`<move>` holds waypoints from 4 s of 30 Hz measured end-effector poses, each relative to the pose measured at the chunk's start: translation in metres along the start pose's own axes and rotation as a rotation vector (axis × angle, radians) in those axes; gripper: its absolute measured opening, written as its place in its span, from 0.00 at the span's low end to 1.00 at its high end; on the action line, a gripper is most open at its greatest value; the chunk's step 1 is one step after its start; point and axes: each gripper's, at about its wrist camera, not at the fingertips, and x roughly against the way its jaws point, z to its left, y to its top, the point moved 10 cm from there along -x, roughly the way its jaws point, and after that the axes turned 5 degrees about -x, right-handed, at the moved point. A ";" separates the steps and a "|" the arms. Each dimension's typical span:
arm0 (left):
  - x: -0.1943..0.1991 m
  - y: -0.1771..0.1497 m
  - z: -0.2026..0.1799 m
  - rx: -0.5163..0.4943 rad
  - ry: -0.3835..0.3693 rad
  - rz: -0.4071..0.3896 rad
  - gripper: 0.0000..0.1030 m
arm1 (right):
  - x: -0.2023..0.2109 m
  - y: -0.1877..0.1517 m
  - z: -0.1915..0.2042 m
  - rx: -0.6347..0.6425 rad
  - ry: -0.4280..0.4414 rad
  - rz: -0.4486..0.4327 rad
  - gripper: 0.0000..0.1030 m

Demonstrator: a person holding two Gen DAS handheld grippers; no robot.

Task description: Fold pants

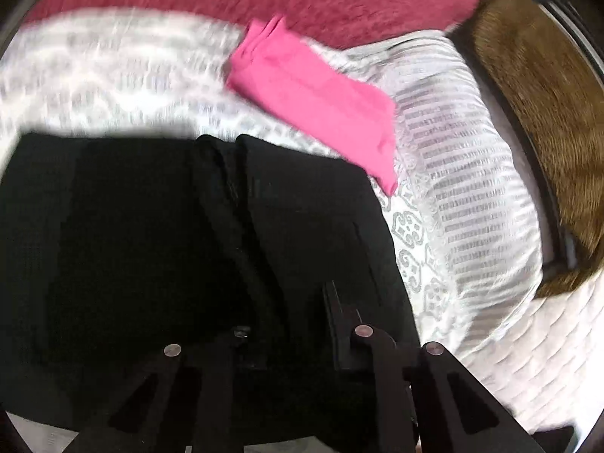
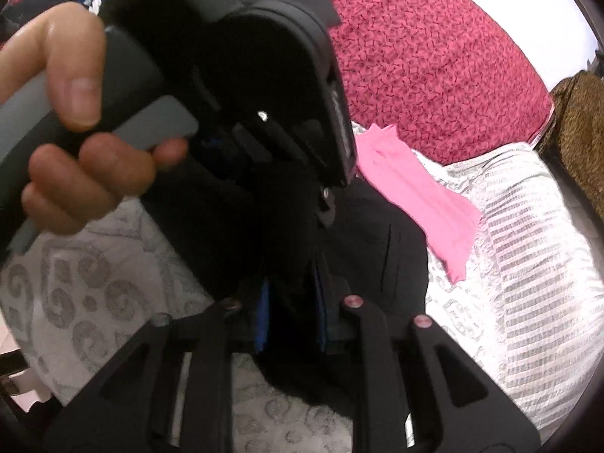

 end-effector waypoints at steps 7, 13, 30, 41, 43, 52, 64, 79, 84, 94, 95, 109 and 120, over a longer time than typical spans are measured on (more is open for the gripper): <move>0.055 0.032 0.006 -0.212 0.178 -0.047 0.17 | 0.031 0.000 -0.058 -0.277 0.124 -0.032 0.62; 0.106 0.041 0.038 -0.302 0.340 -0.058 0.17 | 0.015 -0.022 -0.123 -0.616 0.107 0.052 0.66; 0.093 0.006 0.140 -0.205 0.486 0.017 0.52 | -0.038 -0.039 -0.081 -0.654 0.227 0.276 0.66; 0.104 -0.007 0.161 -0.108 0.503 0.000 0.62 | -0.043 -0.039 -0.089 -0.752 0.301 0.305 0.66; 0.101 -0.009 0.161 -0.119 0.514 -0.003 0.62 | -0.045 -0.036 -0.091 -0.776 0.301 0.301 0.66; 0.098 -0.015 0.167 -0.057 0.430 -0.013 0.62 | -0.042 -0.041 -0.076 -0.795 0.401 0.361 0.17; 0.099 -0.018 0.167 -0.062 0.454 -0.035 0.62 | -0.024 -0.059 -0.081 -0.851 0.396 0.413 0.44; 0.096 -0.016 0.164 -0.094 0.482 -0.021 0.62 | -0.020 -0.048 -0.061 -0.738 0.357 0.411 0.08; 0.096 -0.016 0.164 -0.096 0.478 -0.022 0.62 | -0.016 -0.050 -0.061 -0.740 0.367 0.414 0.08; 0.099 -0.016 0.159 -0.098 0.423 -0.020 0.62 | -0.024 -0.045 -0.089 -0.834 0.371 0.373 0.12; 0.098 -0.016 0.157 -0.103 0.408 -0.015 0.62 | -0.026 -0.044 -0.095 -0.857 0.375 0.365 0.17; 0.081 -0.007 0.163 -0.092 0.352 0.014 0.72 | -0.134 0.015 -0.131 -1.035 0.564 0.356 0.64; 0.072 0.001 0.169 -0.085 0.321 -0.012 0.76 | -0.154 0.045 -0.133 -0.886 0.422 0.244 0.14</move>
